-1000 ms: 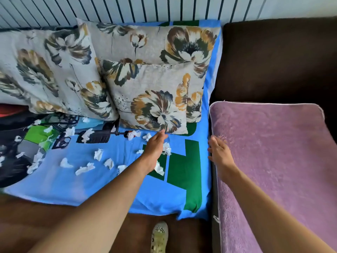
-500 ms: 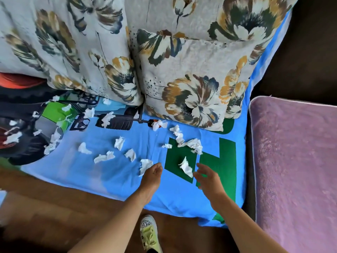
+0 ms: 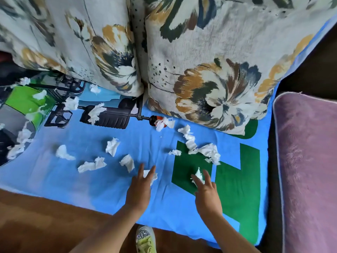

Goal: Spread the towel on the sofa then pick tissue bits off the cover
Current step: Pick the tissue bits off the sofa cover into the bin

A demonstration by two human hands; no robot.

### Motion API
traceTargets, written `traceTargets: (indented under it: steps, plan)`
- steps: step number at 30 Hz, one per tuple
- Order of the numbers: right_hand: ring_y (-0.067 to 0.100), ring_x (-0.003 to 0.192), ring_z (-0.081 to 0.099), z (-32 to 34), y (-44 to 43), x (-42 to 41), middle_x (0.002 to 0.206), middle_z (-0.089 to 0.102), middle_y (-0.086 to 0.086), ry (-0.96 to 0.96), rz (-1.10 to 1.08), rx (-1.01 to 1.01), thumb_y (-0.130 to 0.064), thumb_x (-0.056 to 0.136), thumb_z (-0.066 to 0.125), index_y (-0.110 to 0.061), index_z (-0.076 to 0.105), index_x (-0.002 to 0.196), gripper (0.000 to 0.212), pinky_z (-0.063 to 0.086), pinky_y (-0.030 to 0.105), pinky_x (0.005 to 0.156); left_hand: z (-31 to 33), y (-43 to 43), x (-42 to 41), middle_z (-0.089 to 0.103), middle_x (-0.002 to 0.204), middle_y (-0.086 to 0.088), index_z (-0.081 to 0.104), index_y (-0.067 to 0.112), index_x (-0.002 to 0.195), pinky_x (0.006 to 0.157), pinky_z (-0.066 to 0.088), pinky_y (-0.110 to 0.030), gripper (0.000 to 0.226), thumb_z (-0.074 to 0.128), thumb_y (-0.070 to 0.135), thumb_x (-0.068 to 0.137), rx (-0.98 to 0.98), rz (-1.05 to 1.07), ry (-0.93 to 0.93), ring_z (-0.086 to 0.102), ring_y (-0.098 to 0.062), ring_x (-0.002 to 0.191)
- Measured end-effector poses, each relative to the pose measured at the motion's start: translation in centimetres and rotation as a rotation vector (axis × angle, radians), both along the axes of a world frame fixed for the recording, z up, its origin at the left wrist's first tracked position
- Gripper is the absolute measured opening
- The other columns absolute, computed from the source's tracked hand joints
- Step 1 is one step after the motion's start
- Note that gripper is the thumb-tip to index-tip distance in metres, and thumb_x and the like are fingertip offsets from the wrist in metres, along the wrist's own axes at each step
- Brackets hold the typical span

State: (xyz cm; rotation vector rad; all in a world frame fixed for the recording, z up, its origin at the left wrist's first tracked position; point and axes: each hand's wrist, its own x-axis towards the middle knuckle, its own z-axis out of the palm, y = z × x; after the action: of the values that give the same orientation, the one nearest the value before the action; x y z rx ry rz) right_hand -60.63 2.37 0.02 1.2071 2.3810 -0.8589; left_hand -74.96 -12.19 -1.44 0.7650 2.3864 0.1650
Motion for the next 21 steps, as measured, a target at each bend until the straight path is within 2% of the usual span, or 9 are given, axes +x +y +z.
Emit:
traceTargets:
  steps: [2,4,7,10,12,13,17,19,21]
  plan:
    - [0.027,0.126,0.03,-1.0,0.1,-0.6,0.157,-0.007,-0.006,-0.101,0.089,0.029,0.017,0.078,0.039,-0.034,0.019,0.144,0.086,0.052,0.028,0.074,-0.4,0.4,-0.5,0.005,0.158,-0.002,0.017,0.037,0.144,0.086,0.05,-0.033,0.072,0.045,0.001,0.089,-0.058,-0.073,0.045,0.035,-0.028,0.129]
    - [0.03,0.124,0.03,-1.8,0.2,-0.7,0.157,-0.011,-0.003,-0.165,0.172,0.063,0.016,0.078,0.042,-0.031,0.009,0.146,0.088,0.052,0.028,0.081,-1.0,0.6,-0.8,0.017,0.154,-0.003,0.026,0.032,0.141,0.084,0.052,-0.032,0.066,0.043,-0.003,0.088,-0.058,-0.11,0.117,0.035,-0.027,0.127]
    - [0.032,0.116,0.037,-3.0,0.2,-0.3,0.155,0.012,0.006,-0.162,0.264,0.161,0.014,0.074,0.051,-0.015,0.02,0.144,0.082,0.05,0.031,0.088,-1.3,0.6,-1.3,0.044,0.133,-0.003,0.047,0.02,0.128,0.081,0.051,-0.034,0.046,0.045,-0.001,0.087,0.013,-0.184,0.157,0.045,-0.025,0.117]
    - [0.029,0.081,0.059,-2.9,0.0,-0.1,0.107,0.063,0.013,-0.08,0.336,0.273,0.019,0.039,0.072,-0.002,0.063,0.099,0.065,0.054,0.028,0.051,-0.8,0.7,-1.6,0.063,0.087,-0.01,0.065,0.008,0.085,0.052,0.054,-0.032,0.024,0.068,-0.006,0.066,0.081,-0.302,0.152,0.064,-0.029,0.08]
    - [0.023,0.058,0.058,-3.1,0.1,0.1,0.073,0.063,0.006,-0.061,0.323,0.331,0.02,0.02,0.072,-0.007,0.063,0.069,0.057,0.042,0.026,0.033,-1.1,1.1,-2.1,0.061,0.087,-0.011,0.062,0.007,0.084,0.058,0.051,-0.035,0.019,0.061,-0.006,0.071,0.085,-0.279,0.105,0.063,-0.03,0.081]
    - [0.025,0.056,0.057,-3.3,0.1,0.0,0.068,0.061,0.006,-0.015,0.278,0.296,0.021,0.024,0.07,-0.007,0.06,0.065,0.051,0.039,0.028,0.033,-1.2,1.3,-2.4,0.06,0.091,-0.01,0.06,0.008,0.088,0.065,0.048,-0.035,0.017,0.052,-0.004,0.078,0.094,-0.181,0.037,0.061,-0.03,0.087]
    - [0.027,0.064,0.052,-4.6,0.8,-0.8,0.07,0.061,0.007,0.191,-0.381,-0.012,0.016,0.07,0.049,-0.007,0.061,0.072,0.026,0.035,0.028,0.05,-1.4,2.5,-3.7,0.056,0.054,0.001,0.058,0.013,0.056,0.059,0.04,-0.028,0.025,0.056,0.004,0.08,0.255,0.368,-0.2,0.057,-0.02,0.06]
    - [0.021,0.057,0.052,-4.7,1.4,-1.1,0.065,0.061,0.004,0.259,-0.768,-0.194,0.01,0.077,0.05,-0.015,0.06,0.067,0.029,0.038,0.025,0.045,-1.3,3.1,-3.8,0.054,0.042,0.003,0.059,0.01,0.051,0.051,0.037,-0.026,0.028,0.059,0.007,0.08,0.324,0.543,-0.273,0.05,-0.013,0.046]
    - [0.02,0.051,0.053,-4.4,2.0,-1.5,0.063,0.062,0.007,0.367,-0.966,-0.26,0.008,0.079,0.055,-0.019,0.06,0.065,0.031,0.041,0.026,0.044,-1.0,3.7,-3.7,0.057,0.044,0.004,0.063,0.012,0.056,0.051,0.037,-0.026,0.024,0.059,0.009,0.08,0.358,0.592,-0.298,0.049,-0.012,0.047]
